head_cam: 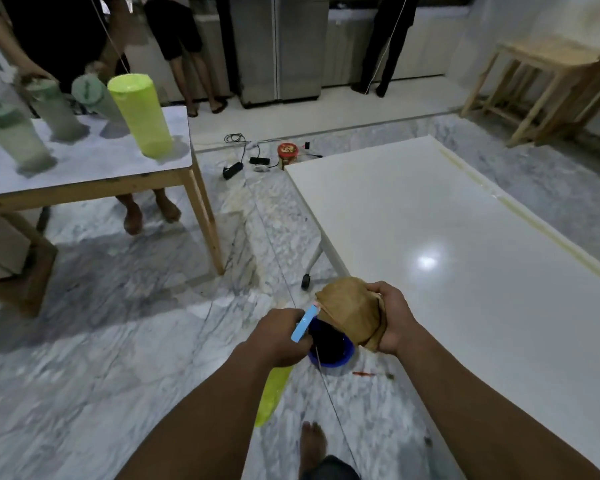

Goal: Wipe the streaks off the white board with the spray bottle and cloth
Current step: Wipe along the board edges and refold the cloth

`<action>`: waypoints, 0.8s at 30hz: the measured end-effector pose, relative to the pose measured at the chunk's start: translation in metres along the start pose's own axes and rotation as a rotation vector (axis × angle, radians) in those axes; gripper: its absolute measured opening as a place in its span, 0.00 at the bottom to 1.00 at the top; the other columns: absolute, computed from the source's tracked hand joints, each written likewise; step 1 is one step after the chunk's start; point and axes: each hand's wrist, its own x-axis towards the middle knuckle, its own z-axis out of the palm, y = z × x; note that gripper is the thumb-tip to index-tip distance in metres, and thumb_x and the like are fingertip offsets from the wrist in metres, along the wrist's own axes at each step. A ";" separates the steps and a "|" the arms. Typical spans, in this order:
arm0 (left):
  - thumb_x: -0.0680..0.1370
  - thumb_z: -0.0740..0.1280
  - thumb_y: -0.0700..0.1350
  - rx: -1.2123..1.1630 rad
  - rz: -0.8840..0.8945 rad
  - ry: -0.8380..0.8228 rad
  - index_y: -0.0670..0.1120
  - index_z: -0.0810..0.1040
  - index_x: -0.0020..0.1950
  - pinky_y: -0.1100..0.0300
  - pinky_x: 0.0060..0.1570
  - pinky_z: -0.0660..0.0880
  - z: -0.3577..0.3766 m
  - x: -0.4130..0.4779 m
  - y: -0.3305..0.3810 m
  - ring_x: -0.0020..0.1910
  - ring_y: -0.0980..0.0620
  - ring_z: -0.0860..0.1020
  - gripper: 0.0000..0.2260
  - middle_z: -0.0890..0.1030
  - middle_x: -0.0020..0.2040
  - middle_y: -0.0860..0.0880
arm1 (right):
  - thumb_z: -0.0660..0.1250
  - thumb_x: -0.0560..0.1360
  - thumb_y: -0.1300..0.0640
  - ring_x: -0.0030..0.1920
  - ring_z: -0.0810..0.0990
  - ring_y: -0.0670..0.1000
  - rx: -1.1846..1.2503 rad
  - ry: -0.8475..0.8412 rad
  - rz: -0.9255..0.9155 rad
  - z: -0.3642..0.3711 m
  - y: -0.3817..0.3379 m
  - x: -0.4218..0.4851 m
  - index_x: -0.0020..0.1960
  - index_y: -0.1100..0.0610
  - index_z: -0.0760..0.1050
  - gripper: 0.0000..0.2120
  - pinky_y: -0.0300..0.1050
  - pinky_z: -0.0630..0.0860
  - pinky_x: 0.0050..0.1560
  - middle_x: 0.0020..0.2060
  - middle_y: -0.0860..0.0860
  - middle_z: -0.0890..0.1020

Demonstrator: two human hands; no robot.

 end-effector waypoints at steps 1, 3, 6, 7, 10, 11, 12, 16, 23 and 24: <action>0.76 0.67 0.45 0.022 -0.001 0.002 0.45 0.77 0.44 0.59 0.33 0.67 -0.011 0.018 -0.003 0.39 0.47 0.77 0.04 0.80 0.41 0.46 | 0.63 0.77 0.48 0.38 0.86 0.57 -0.007 0.016 0.018 0.008 -0.014 0.015 0.56 0.63 0.82 0.21 0.47 0.82 0.38 0.42 0.59 0.86; 0.76 0.67 0.45 0.016 -0.022 0.019 0.43 0.78 0.46 0.61 0.31 0.64 -0.036 0.056 -0.010 0.39 0.48 0.76 0.05 0.79 0.40 0.47 | 0.63 0.78 0.45 0.39 0.86 0.58 -0.053 0.039 0.038 0.028 -0.049 0.043 0.53 0.63 0.83 0.22 0.49 0.82 0.41 0.44 0.60 0.87; 0.76 0.67 0.45 -0.020 -0.038 0.101 0.43 0.79 0.48 0.57 0.34 0.69 -0.076 0.110 -0.019 0.42 0.45 0.79 0.06 0.82 0.42 0.46 | 0.60 0.80 0.46 0.36 0.86 0.59 -0.076 0.063 0.003 0.062 -0.103 0.082 0.50 0.63 0.82 0.22 0.51 0.83 0.36 0.40 0.61 0.87; 0.76 0.67 0.45 -0.044 -0.058 0.114 0.42 0.80 0.49 0.56 0.37 0.72 -0.091 0.133 -0.025 0.43 0.45 0.80 0.07 0.83 0.44 0.45 | 0.61 0.81 0.48 0.32 0.86 0.57 -0.104 0.081 0.008 0.077 -0.124 0.102 0.47 0.63 0.82 0.20 0.49 0.82 0.31 0.36 0.60 0.86; 0.76 0.67 0.44 -0.099 -0.083 0.132 0.41 0.81 0.50 0.51 0.42 0.77 -0.117 0.182 -0.040 0.43 0.43 0.81 0.08 0.84 0.45 0.43 | 0.63 0.80 0.51 0.29 0.84 0.55 -0.192 0.087 0.009 0.108 -0.167 0.150 0.46 0.61 0.81 0.15 0.45 0.80 0.29 0.32 0.57 0.85; 0.76 0.67 0.45 -0.112 -0.085 0.121 0.41 0.81 0.50 0.50 0.42 0.77 -0.129 0.217 -0.052 0.43 0.42 0.81 0.08 0.84 0.44 0.43 | 0.63 0.80 0.51 0.30 0.84 0.55 -0.228 0.110 0.003 0.126 -0.186 0.179 0.47 0.61 0.81 0.14 0.44 0.80 0.30 0.33 0.56 0.85; 0.76 0.67 0.45 -0.128 -0.075 0.119 0.41 0.81 0.50 0.50 0.42 0.77 -0.136 0.243 -0.061 0.43 0.42 0.81 0.08 0.84 0.44 0.43 | 0.63 0.80 0.51 0.32 0.84 0.55 -0.281 0.127 -0.011 0.137 -0.201 0.206 0.49 0.60 0.80 0.13 0.45 0.80 0.30 0.34 0.56 0.85; 0.72 0.65 0.51 -0.126 -0.016 0.143 0.41 0.79 0.47 0.52 0.37 0.75 -0.161 0.338 -0.091 0.38 0.43 0.80 0.14 0.81 0.39 0.45 | 0.60 0.79 0.59 0.35 0.80 0.58 -0.600 0.242 -0.194 0.186 -0.264 0.304 0.47 0.61 0.76 0.08 0.47 0.74 0.32 0.40 0.60 0.82; 0.75 0.69 0.45 -0.080 -0.005 0.194 0.41 0.80 0.48 0.58 0.32 0.66 -0.186 0.455 -0.154 0.33 0.49 0.73 0.07 0.77 0.37 0.46 | 0.57 0.79 0.60 0.53 0.82 0.56 -1.373 0.186 -0.738 0.257 -0.308 0.464 0.75 0.51 0.66 0.25 0.49 0.73 0.59 0.58 0.55 0.81; 0.75 0.69 0.44 -0.081 -0.006 0.206 0.41 0.80 0.48 0.57 0.33 0.67 -0.189 0.474 -0.165 0.34 0.48 0.74 0.07 0.78 0.38 0.44 | 0.56 0.79 0.59 0.61 0.78 0.58 -1.466 0.162 -0.760 0.261 -0.302 0.494 0.76 0.52 0.66 0.25 0.52 0.70 0.65 0.64 0.56 0.79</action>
